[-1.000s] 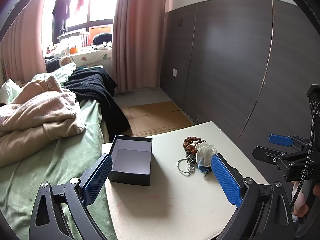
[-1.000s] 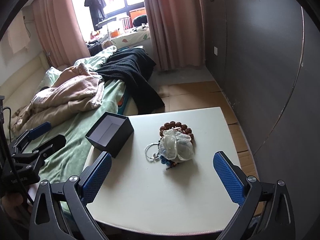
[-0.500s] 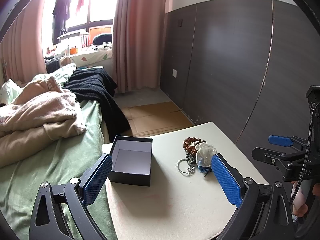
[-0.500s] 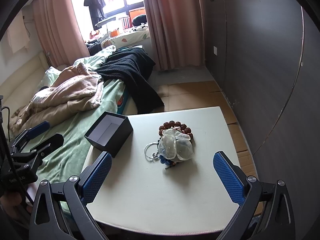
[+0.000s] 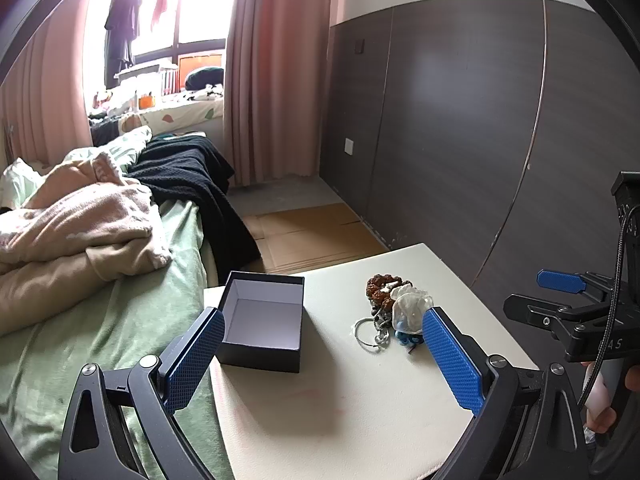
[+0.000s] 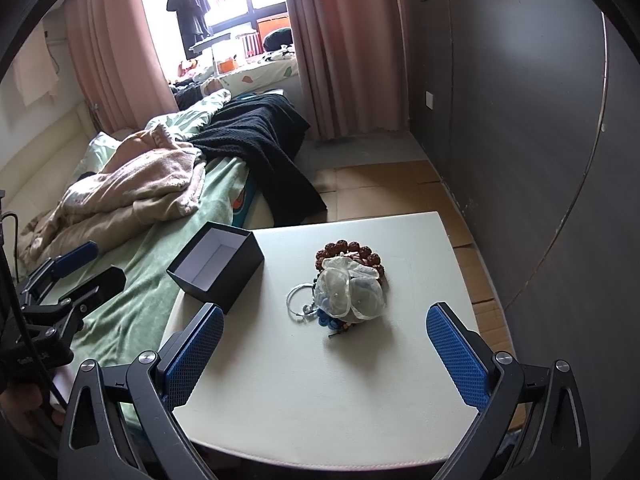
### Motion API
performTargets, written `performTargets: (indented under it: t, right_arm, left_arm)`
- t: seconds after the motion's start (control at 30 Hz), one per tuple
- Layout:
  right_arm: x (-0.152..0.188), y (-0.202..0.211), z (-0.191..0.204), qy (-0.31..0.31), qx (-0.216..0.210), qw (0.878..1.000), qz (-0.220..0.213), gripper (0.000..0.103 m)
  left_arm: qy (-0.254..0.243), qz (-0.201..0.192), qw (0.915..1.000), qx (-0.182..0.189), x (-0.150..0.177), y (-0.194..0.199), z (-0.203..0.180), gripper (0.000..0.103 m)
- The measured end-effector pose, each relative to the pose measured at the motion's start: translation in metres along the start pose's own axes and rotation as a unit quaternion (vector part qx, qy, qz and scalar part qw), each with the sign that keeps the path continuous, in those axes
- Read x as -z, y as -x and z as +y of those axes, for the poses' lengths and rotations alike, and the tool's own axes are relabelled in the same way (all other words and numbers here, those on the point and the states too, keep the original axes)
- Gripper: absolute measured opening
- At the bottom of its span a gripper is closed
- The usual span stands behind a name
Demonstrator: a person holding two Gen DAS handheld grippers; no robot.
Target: Organize jewelry
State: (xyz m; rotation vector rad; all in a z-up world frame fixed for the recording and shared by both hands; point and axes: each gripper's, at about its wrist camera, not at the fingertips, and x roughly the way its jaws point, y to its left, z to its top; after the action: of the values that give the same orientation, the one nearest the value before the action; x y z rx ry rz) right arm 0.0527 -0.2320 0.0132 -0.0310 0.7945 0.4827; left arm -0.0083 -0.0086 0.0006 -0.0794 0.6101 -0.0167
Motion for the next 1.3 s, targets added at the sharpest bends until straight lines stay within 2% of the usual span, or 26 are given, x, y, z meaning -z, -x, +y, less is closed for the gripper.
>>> performTargets:
  t: [0.17,0.47,0.53,0.6,0.77,0.93,1.3]
  right_arm:
    - [0.000,-0.007,-0.009,-0.012,0.005,1.000,0.005,0.102]
    - [-0.001,-0.027,-0.039,-0.075,0.004,0.997,0.013,0.102]
    - [-0.002,-0.041,-0.049,-0.099,-0.001,0.994,0.041,0.102]
    - [-0.004,-0.048,-0.055,-0.119,-0.020,0.992,0.044,0.102]
    - [-0.010,-0.067,-0.065,-0.139,-0.007,0.989,0.059,0.102]
    - [-0.015,-0.080,-0.088,-0.185,0.009,0.981,0.067,0.102]
    - [-0.016,-0.105,-0.127,-0.250,0.017,0.964,0.089,0.102]
  left_arm:
    - [0.005,0.004,1.0000,0.006,0.002,-0.009,0.000,0.099]
    - [0.008,0.017,0.9994,0.028,-0.003,-0.036,-0.005,0.099]
    - [0.007,0.022,0.9993,0.031,-0.004,-0.043,-0.005,0.099]
    - [0.005,0.023,0.9991,0.035,-0.005,-0.050,-0.005,0.099]
    - [0.007,0.028,0.9981,0.055,-0.011,-0.068,-0.007,0.099]
    - [0.002,0.038,0.9963,0.077,-0.015,-0.094,-0.016,0.092]
    - [-0.011,0.080,0.9902,0.114,-0.007,-0.140,-0.062,0.086]
